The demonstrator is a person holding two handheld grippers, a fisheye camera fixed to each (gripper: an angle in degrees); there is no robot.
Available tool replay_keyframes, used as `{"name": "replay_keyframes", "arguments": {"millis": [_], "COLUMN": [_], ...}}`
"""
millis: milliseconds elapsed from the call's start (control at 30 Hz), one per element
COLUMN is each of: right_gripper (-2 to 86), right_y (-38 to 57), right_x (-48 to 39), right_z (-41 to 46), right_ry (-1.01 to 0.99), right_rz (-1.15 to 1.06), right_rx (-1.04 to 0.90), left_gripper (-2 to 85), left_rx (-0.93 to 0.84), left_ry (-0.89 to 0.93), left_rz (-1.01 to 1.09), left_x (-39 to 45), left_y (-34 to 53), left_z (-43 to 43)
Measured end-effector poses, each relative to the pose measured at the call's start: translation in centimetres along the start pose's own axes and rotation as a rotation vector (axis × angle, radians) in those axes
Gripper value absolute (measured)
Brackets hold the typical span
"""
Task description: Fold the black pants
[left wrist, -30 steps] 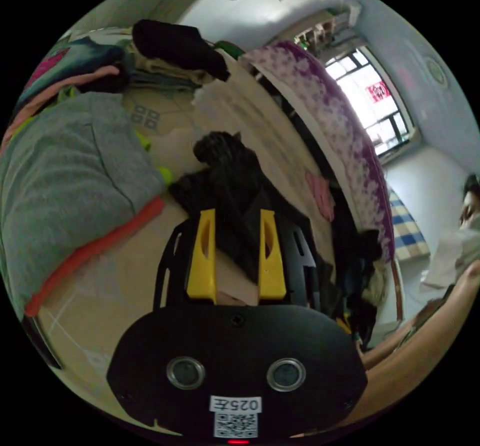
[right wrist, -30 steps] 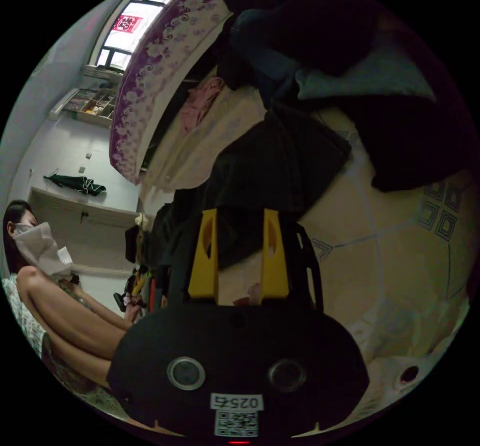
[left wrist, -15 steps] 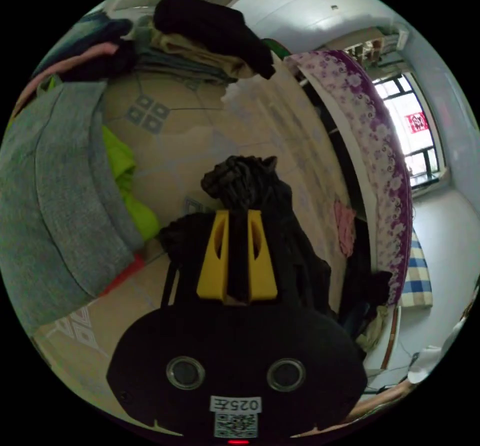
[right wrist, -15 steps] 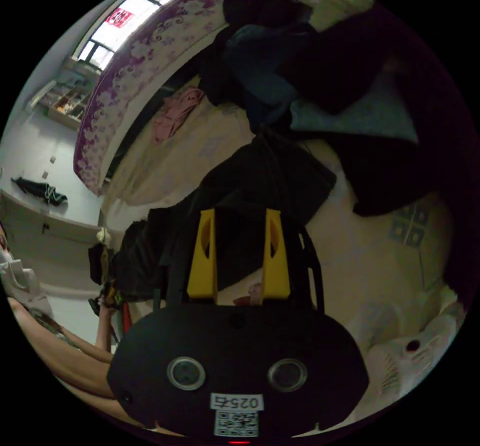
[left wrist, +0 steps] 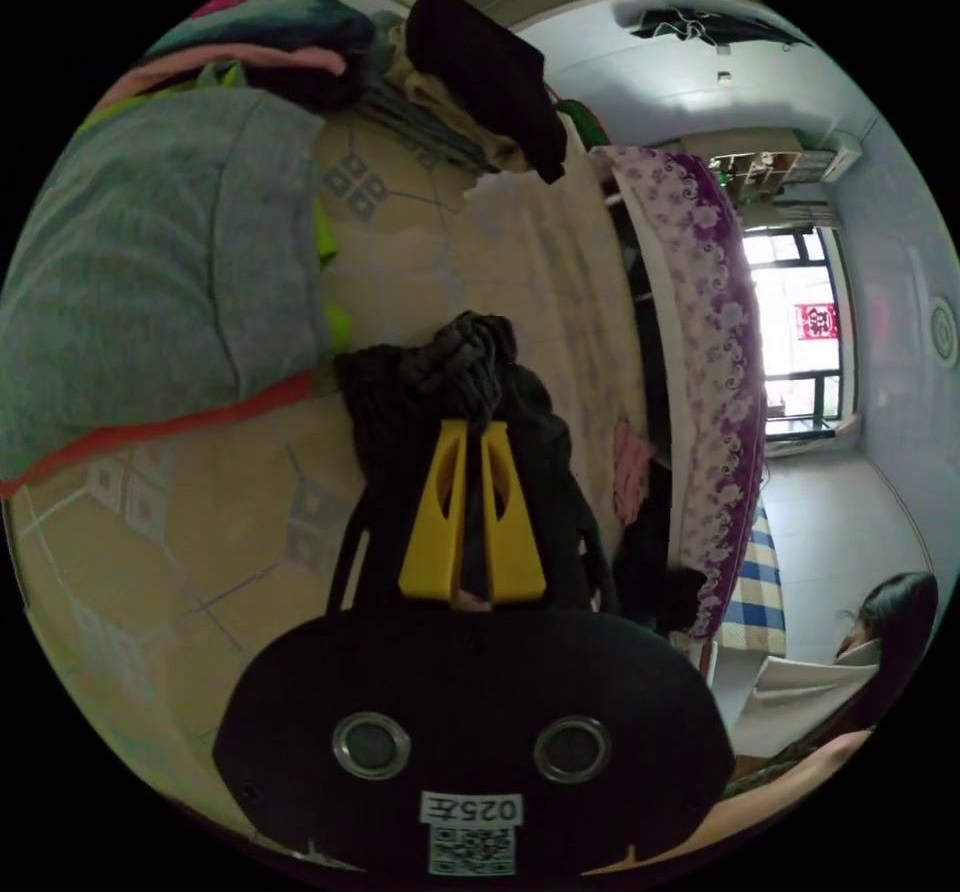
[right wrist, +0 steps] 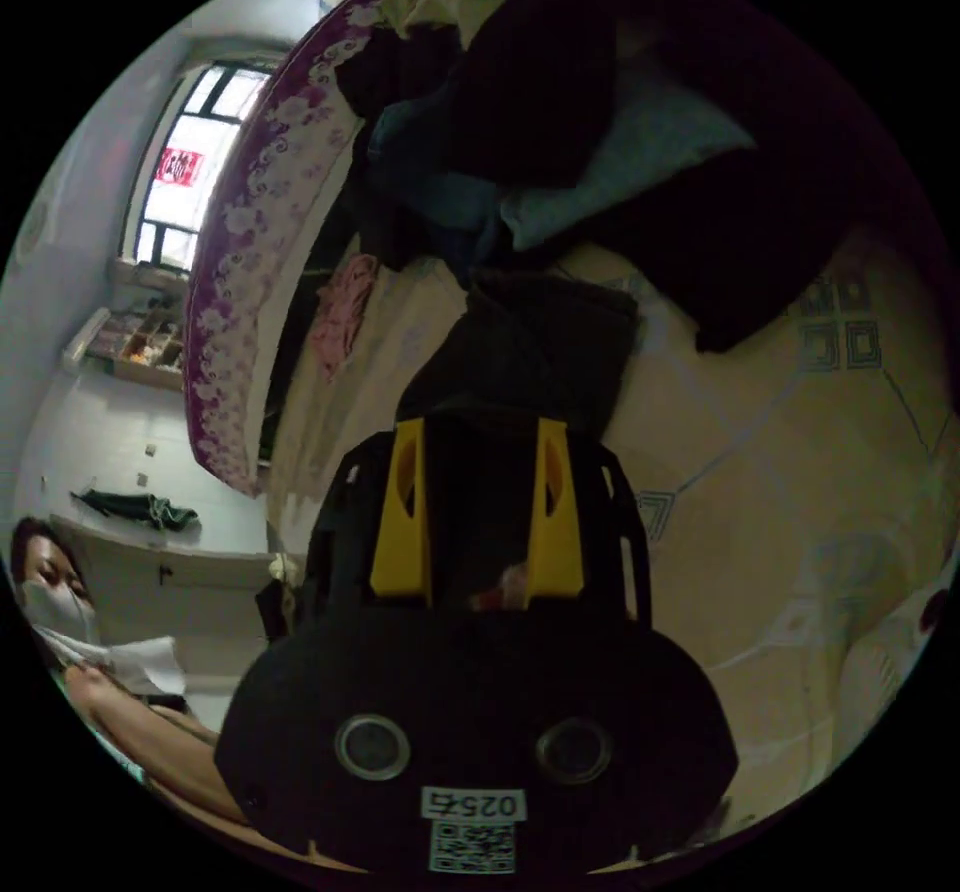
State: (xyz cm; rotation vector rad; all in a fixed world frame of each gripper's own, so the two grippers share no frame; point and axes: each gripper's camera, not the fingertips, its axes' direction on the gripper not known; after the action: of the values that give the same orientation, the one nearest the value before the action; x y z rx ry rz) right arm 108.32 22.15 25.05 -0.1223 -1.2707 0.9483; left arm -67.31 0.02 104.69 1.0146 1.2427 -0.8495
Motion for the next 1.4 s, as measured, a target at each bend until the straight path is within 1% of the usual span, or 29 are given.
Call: {"name": "replay_keyframes", "arguments": {"millis": [100, 167, 267, 300, 367, 400, 467, 500, 600, 633, 667, 700, 733, 800, 833, 867, 900, 933, 967, 1000, 1033, 1067, 1100, 1133, 1167, 1233, 1300, 1333, 1400], "right_gripper": [15.6, 16.3, 16.2, 16.1, 15.9, 15.8, 15.2, 15.0, 9.3, 5.4, 0.9, 0.6, -0.1, -0.4, -0.5, -0.6, -0.7, -0.7, -0.7, -0.7, -0.7, -0.7, -0.7, -0.7, -0.7, -0.8, -0.8, -0.8, -0.8], "right_y": [-0.2, -0.5, -0.6, -0.6, -0.8, -0.7, -0.1, -0.1, -1.3, -1.9, -2.4, -2.8, -4.1, -6.9, -8.6, -9.7, -9.9, -10.1, -9.8, -9.5, -8.9, -8.4, -8.2, -7.8, -7.2, -6.0, -4.6, -3.8, -2.7], "right_x": [2.7, 5.8, 9.5, 10.0, 11.2, 11.3, 11.8, 12.0, 13.9, 14.6, 14.4, 14.0, 12.4, 8.1, 4.5, 0.6, -1.1, -4.5, -6.9, -7.7, -8.3, -8.2, -7.8, -6.4, -4.6, -1.9, -0.2, 0.3, 0.7], "right_z": [-2.2, -2.5, -1.3, -0.9, 0.5, 0.8, 1.2, 1.3, 2.8, 3.8, 4.4, 4.6, 4.8, 4.3, 3.7, 2.9, 2.5, 1.6, 0.7, 0.4, 0.4, 1.5, 2.4, 5.0, 8.2, 12.5, 16.3, 18.1, 19.5], "right_ry": [-0.169, -0.315, -0.399, -0.417, -0.543, -0.562, -0.625, -0.623, -0.601, -0.602, -0.637, -0.661, -0.675, -0.615, -0.549, -0.489, -0.469, -0.425, -0.316, -0.24, -0.088, 0.066, 0.142, 0.284, 0.373, 0.417, 0.404, 0.379, 0.31], "right_rz": [0.138, 0.282, 0.458, 0.478, 0.53, 0.545, 0.593, 0.6, 0.616, 0.658, 0.672, 0.667, 0.621, 0.43, 0.266, 0.088, 0.01, -0.147, -0.252, -0.272, -0.292, -0.31, -0.323, -0.336, -0.337, -0.297, -0.306, -0.289, -0.161], "right_rx": [0.087, 0.082, 0.051, 0.039, 0.024, 0.024, 0.081, 0.09, 0.08, 0.029, 0.028, 0.016, -0.04, -0.144, -0.188, -0.209, -0.205, -0.178, -0.129, -0.1, -0.053, -0.052, -0.07, -0.138, -0.223, -0.288, -0.323, -0.307, -0.241], "left_gripper": [-1.6, -1.6, -1.6, -1.5, -1.6, -1.6, -1.5, -1.5, -1.6, -1.7, -1.6, -1.6, -1.6, -1.6, -1.6, -1.6, -1.6, -1.6, -1.6, -1.6, -1.6, -1.6, -1.6, -1.6, -1.6, -1.6, -1.6, -1.6, -1.7], "left_rx": [-0.013, -0.02, -0.028, -0.029, -0.035, -0.035, -0.048, -0.049, -0.055, -0.056, -0.052, -0.056, -0.059, -0.038, -0.045, -0.062, -0.06, -0.058, -0.05, -0.046, -0.045, -0.052, -0.059, -0.073, -0.082, -0.098, -0.114, -0.117, -0.119], "left_ry": [0.003, 0.009, -0.026, -0.03, -0.024, -0.02, -0.006, -0.003, 0.007, 0.013, 0.02, 0.032, 0.076, 0.195, 0.269, 0.282, 0.269, 0.221, 0.157, 0.132, 0.103, 0.093, 0.077, -0.001, -0.068, -0.078, -0.03, -0.028, -0.034], "left_rz": [-0.021, -0.015, 0.021, 0.025, 0.018, 0.014, 0.012, 0.014, 0.022, 0.032, 0.026, 0.011, -0.018, -0.037, -0.007, 0.055, 0.094, 0.173, 0.223, 0.234, 0.209, 0.159, 0.135, 0.082, 0.036, 0.009, -0.036, -0.045, -0.047], "left_x": [-2.0, -2.6, -2.6, -2.7, -3.1, -3.2, -3.8, -3.9, -4.8, -5.3, -5.8, -6.1, -6.5, -6.3, -5.5, -4.1, -3.3, -1.8, -0.8, -0.7, -1.3, -2.7, -3.7, -5.8, -8.0, -10.6, -11.8, -11.8, -10.9], "left_y": [-1.0, -2.1, -3.2, -3.4, -4.3, -4.5, -5.4, -5.5, -6.5, -6.9, -7.2, -7.5, -8.0, -9.1, -9.9, -10.2, -10.2, -9.8, -9.0, -8.5, -7.4, -6.3, -5.9, -5.4, -5.3, -5.8, -6.9, -7.5, -8.5], "left_z": [-1.1, -1.9, -2.7, -2.8, -3.6, -3.9, -4.7, -4.9, -5.6, -5.7, -5.9, -6.0, -6.4, -7.7, -8.5, -9.4, -9.9, -10.8, -11.6, -11.9, -12.3, -12.3, -12.3, -12.0, -11.6, -10.9, -10.4, -10.4, -10.8]}}
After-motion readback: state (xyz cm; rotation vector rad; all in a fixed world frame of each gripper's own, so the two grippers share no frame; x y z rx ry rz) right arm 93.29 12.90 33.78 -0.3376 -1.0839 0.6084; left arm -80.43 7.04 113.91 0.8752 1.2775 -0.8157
